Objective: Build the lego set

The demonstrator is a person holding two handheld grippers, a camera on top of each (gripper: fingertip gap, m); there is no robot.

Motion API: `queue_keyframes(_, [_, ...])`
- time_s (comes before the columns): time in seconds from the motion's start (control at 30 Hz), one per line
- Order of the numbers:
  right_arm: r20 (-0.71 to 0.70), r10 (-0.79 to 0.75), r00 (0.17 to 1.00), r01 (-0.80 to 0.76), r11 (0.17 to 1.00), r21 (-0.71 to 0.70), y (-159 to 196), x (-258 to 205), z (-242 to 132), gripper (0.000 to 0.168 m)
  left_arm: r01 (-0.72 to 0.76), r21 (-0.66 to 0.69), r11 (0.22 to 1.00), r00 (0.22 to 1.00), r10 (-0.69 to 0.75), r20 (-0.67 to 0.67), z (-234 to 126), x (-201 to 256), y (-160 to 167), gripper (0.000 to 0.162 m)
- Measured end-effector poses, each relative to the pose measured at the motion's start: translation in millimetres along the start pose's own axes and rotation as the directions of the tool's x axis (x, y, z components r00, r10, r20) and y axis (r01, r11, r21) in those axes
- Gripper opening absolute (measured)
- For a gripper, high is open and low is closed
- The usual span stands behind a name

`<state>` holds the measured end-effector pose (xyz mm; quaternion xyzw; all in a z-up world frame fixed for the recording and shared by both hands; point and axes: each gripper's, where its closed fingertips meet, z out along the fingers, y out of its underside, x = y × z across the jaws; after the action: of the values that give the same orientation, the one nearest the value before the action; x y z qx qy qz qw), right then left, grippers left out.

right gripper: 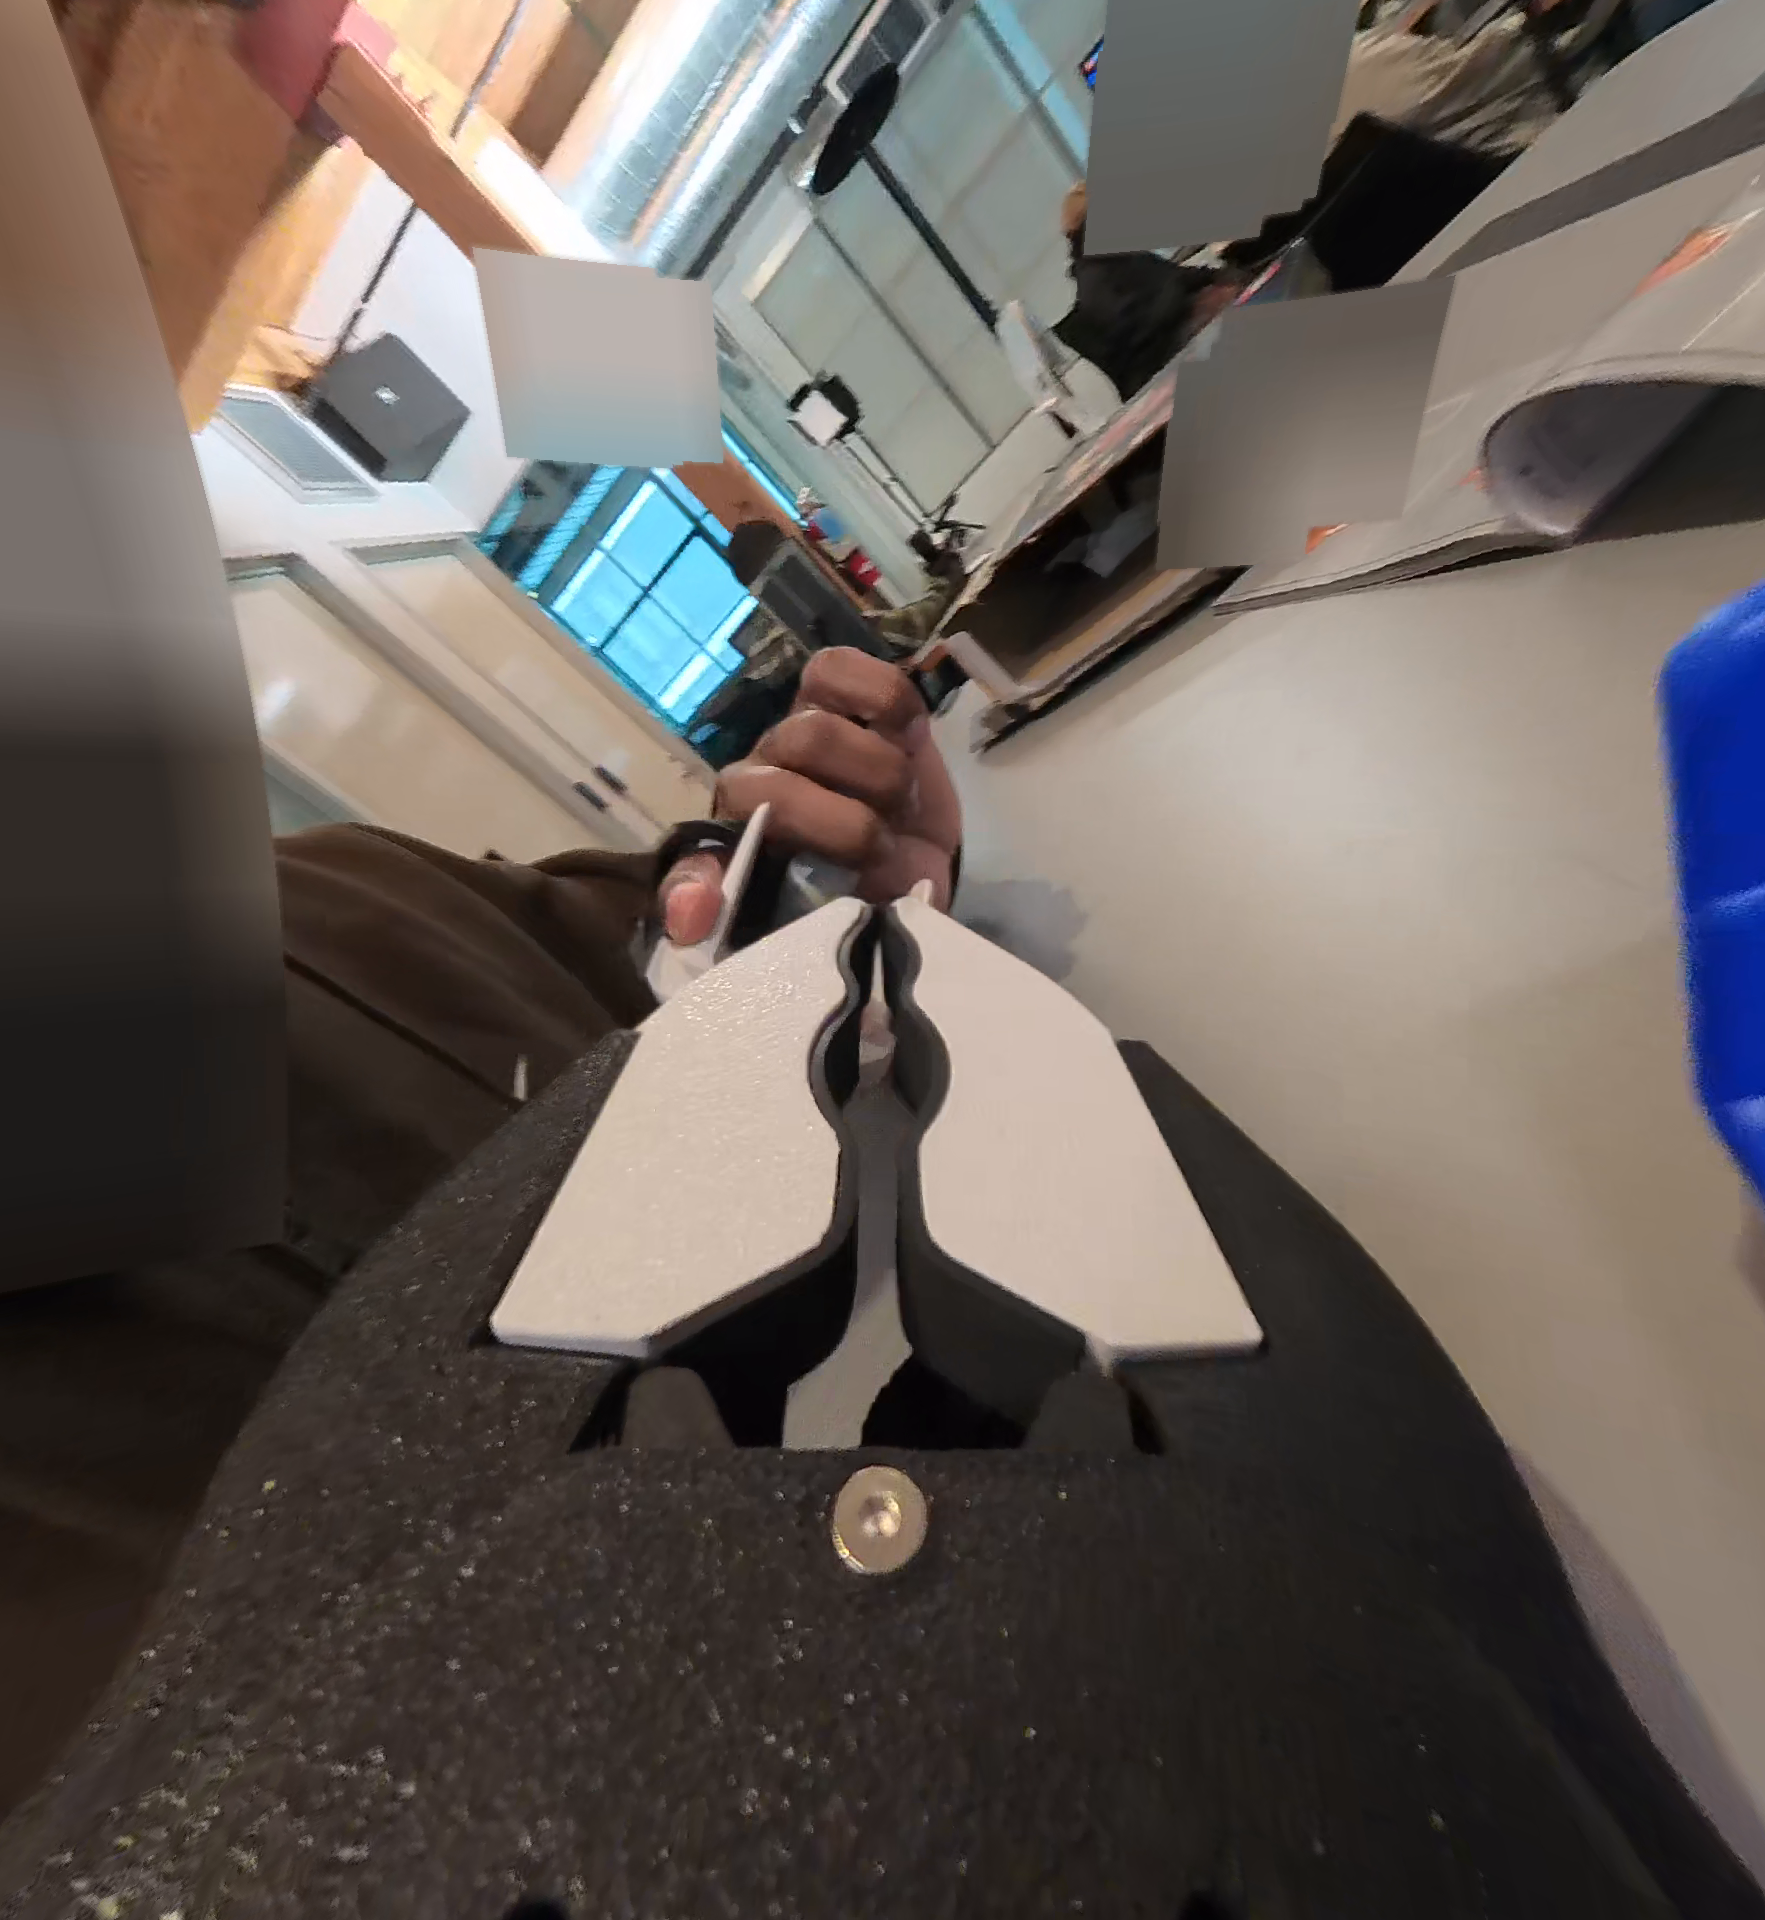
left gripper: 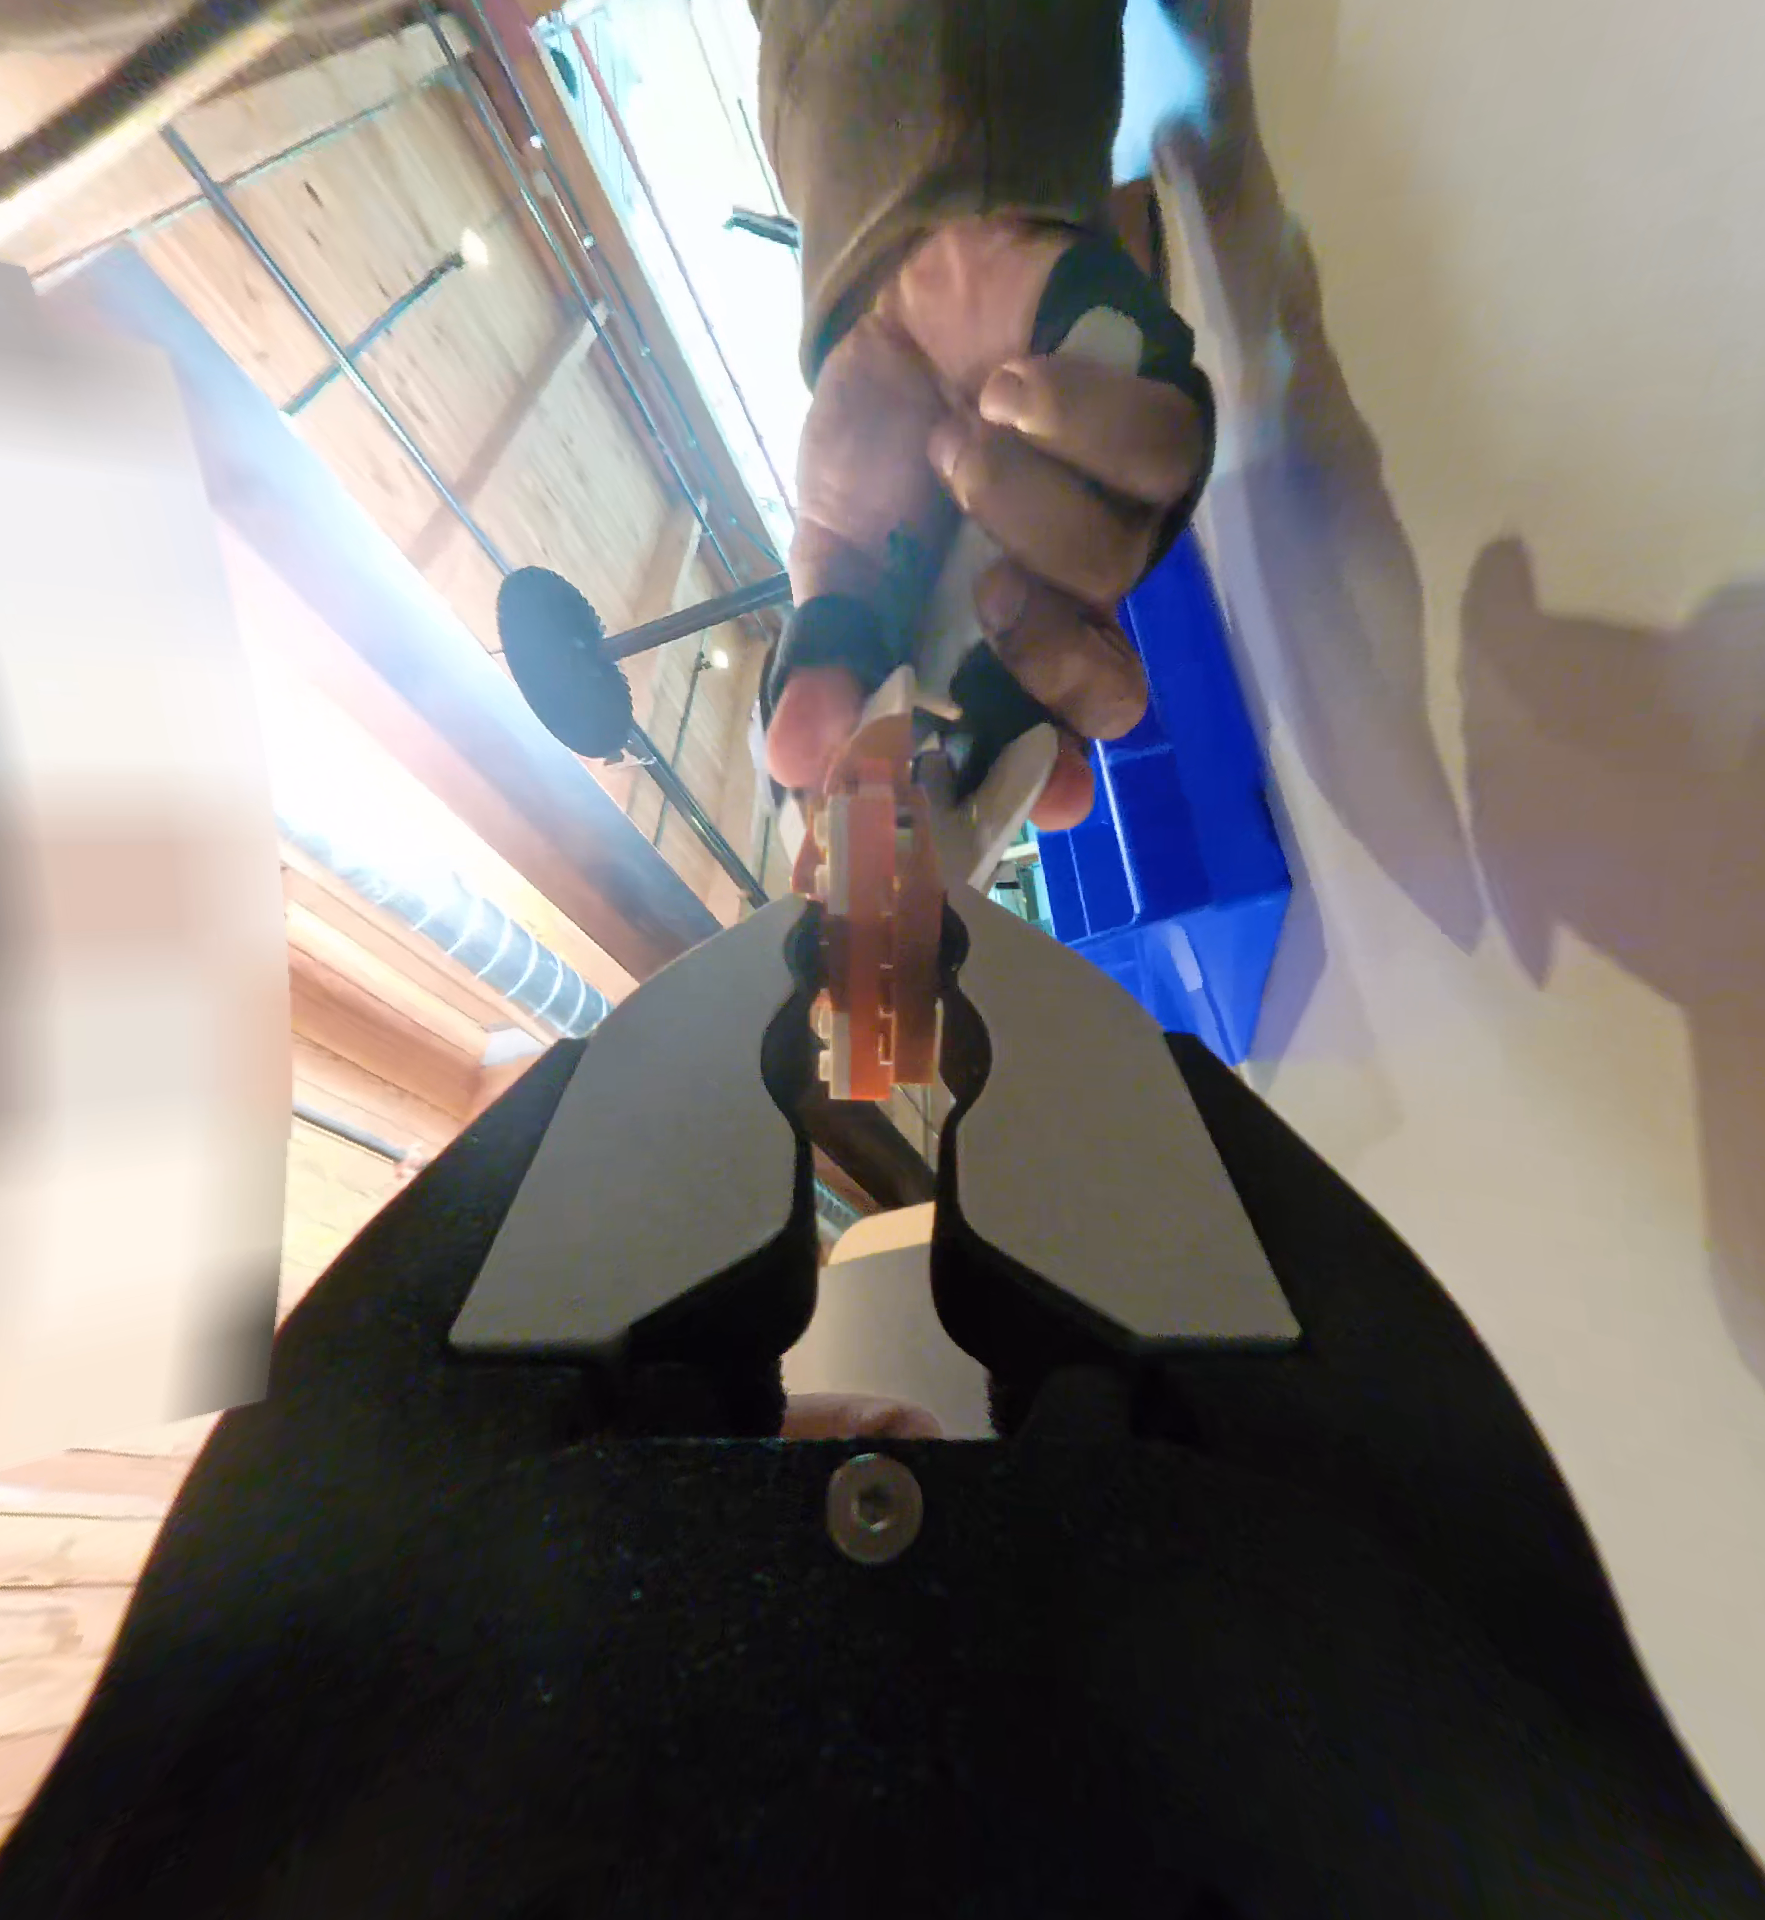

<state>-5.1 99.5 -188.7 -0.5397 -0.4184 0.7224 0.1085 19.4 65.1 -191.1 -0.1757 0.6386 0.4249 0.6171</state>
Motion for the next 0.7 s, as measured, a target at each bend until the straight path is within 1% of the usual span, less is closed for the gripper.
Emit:
queue_keyframes(0.07, [-0.022, -0.070, 0.997, 0.071, 0.997, 0.029, -12.8, -1.3, -5.0, 0.014, 0.040, -0.026, 0.999, 0.999, -0.040, -0.001, 0.0, 0.9, 8.2, 0.020])
queue_keyframes(0.13, [-0.007, -0.156, 0.988, 0.157, 0.987, 0.043, -22.7, -9.9, -7.7, 0.023, 0.086, -0.055, 0.995, 0.996, -0.086, 0.014, 0.7, -2.2, 17.9, 0.020])
queue_keyframes(0.2, [-0.009, -0.262, 0.965, 0.262, 0.964, 0.043, -25.2, -17.1, -9.8, 0.031, 0.132, -0.075, 0.988, 0.991, -0.131, 0.029, 0.6, -4.9, 24.4, 0.020])
queue_keyframes(0.33, [-0.048, -0.440, 0.897, 0.441, 0.897, 0.014, -22.0, -21.4, -15.6, 0.041, 0.164, -0.078, 0.983, 0.986, -0.160, 0.056, 0.3, -10.2, 23.9, 0.020])
queue_keyframes(0.47, [-0.045, -0.609, 0.792, 0.607, 0.793, -0.038, -16.7, -25.8, -19.7, 0.056, 0.149, -0.061, 0.987, 0.986, -0.143, 0.089, 0.8, -17.4, 18.4, 0.020])
queue_keyframes(0.53, [-0.019, -0.652, 0.758, 0.650, 0.758, -0.058, -11.1, -29.3, -19.4, 0.061, 0.138, -0.045, 0.989, 0.985, -0.132, 0.107, 0.3, -21.9, 13.9, 0.020])
queue_keyframes(0.7, [0.070, -0.694, 0.717, 0.697, 0.716, -0.036, -0.1, -43.2, -18.9, 0.065, 0.135, 0.001, 0.991, 0.981, -0.134, 0.141, 0.2, -30.0, 0.7, 0.020])
